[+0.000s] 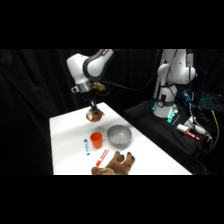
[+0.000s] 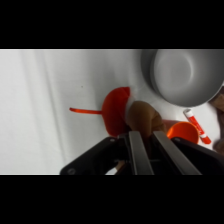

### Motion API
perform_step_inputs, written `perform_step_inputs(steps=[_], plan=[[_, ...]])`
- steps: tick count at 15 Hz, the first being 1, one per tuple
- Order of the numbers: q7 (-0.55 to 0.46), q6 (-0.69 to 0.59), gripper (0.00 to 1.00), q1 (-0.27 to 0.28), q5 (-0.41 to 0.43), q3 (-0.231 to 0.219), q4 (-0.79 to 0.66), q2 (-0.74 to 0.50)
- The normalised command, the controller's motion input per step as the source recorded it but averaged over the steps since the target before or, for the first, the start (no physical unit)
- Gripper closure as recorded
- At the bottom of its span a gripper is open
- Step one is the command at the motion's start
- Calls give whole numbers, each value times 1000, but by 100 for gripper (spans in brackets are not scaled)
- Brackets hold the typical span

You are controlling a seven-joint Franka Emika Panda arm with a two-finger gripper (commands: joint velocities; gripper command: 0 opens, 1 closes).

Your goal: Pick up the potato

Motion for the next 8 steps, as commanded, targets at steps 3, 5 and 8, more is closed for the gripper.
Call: perform_step_inputs(steps=[3,5,8], plan=[[172,-230,95,148,-123,-88,3,-328],[145,-114,95,134,-133,-93,5,-243],[84,-67,96,103,-123,-92,14,-165]])
